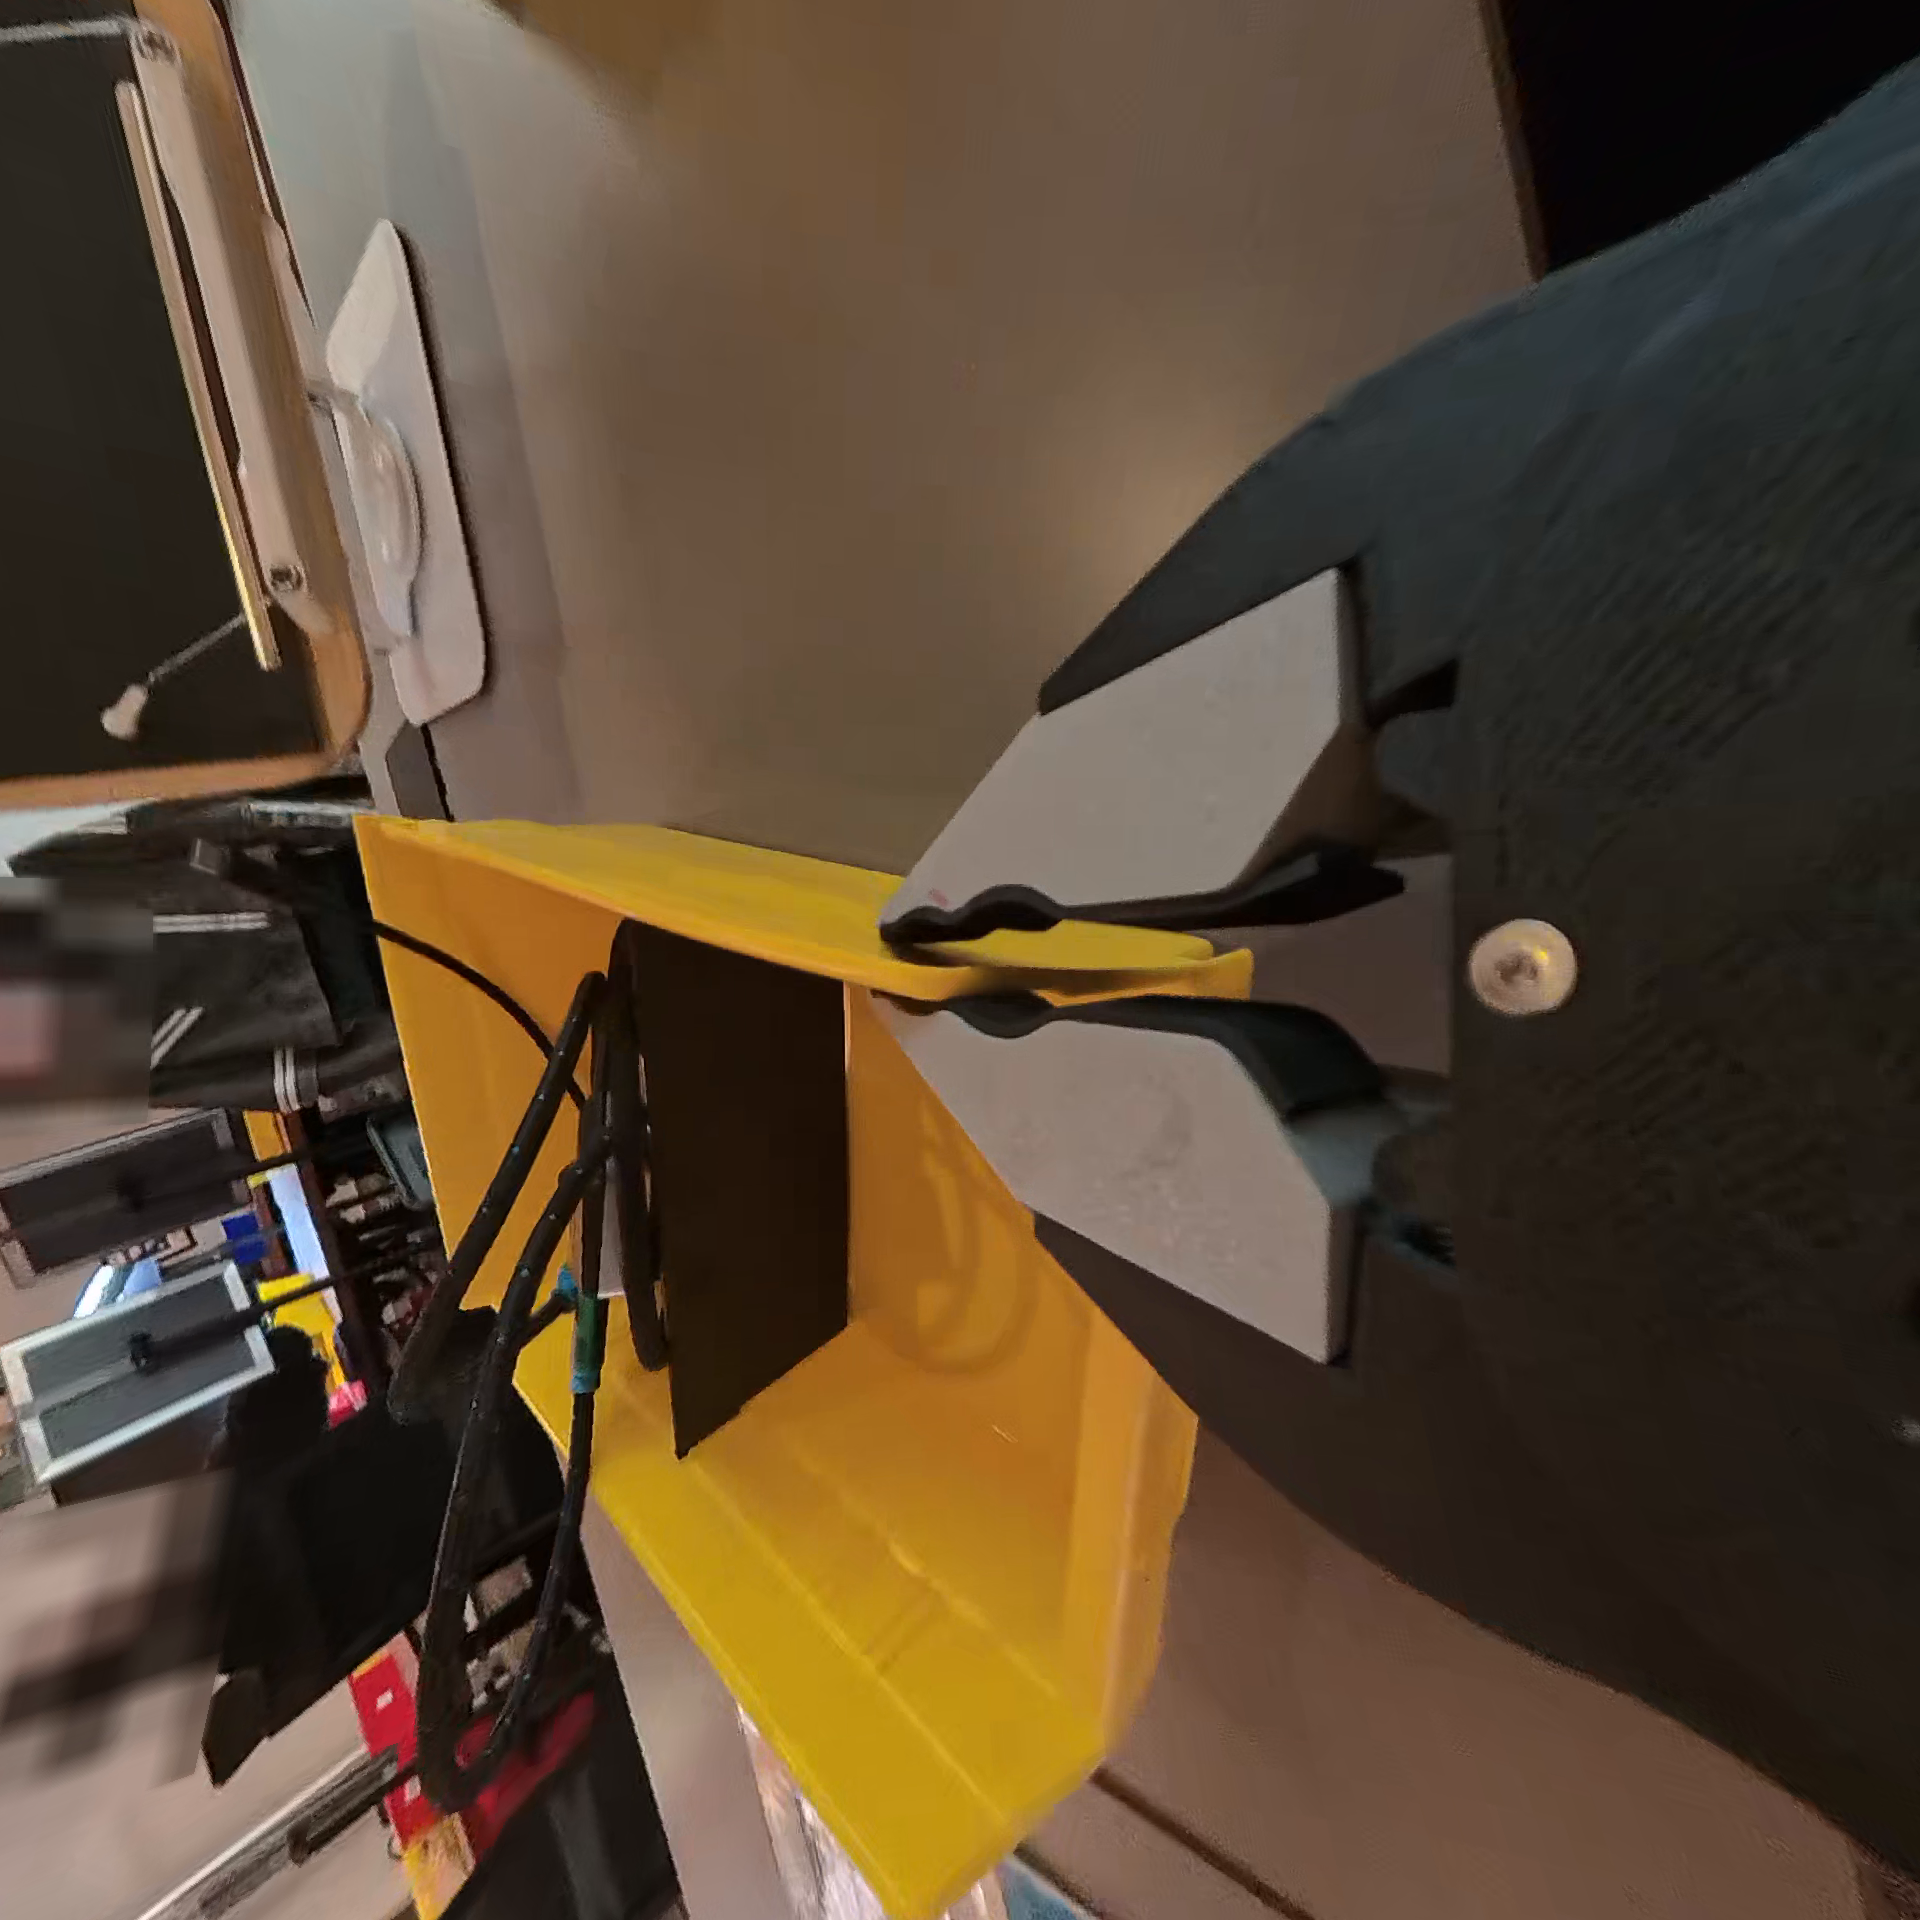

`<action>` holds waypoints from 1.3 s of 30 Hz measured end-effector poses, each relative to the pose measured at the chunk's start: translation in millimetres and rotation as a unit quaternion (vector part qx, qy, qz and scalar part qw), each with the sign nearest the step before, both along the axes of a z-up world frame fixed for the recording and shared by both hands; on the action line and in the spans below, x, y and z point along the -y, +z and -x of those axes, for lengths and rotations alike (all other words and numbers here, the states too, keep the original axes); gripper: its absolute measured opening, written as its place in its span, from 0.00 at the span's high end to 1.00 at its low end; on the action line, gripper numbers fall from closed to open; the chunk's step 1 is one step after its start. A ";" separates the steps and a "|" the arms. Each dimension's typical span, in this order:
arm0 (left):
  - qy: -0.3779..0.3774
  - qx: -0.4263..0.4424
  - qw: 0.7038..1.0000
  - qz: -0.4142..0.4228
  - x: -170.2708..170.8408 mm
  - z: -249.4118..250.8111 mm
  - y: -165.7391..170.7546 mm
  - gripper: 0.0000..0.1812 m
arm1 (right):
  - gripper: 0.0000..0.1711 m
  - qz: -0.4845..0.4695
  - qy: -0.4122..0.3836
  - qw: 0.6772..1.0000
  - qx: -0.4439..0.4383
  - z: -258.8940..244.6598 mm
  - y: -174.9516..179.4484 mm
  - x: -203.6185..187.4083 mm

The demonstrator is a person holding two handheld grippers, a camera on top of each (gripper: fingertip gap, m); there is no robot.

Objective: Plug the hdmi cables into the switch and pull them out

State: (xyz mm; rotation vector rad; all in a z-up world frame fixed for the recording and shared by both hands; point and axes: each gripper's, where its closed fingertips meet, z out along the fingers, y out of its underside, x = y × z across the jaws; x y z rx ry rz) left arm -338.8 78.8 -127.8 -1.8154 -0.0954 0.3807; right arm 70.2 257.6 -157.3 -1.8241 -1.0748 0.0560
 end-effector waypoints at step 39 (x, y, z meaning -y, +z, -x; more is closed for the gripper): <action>-0.194 -0.014 0.980 -0.029 -238.4 -96.8 8.4 0.74 | 0.39 0.002 0.114 0.990 -0.086 244.4 3.1 -109.6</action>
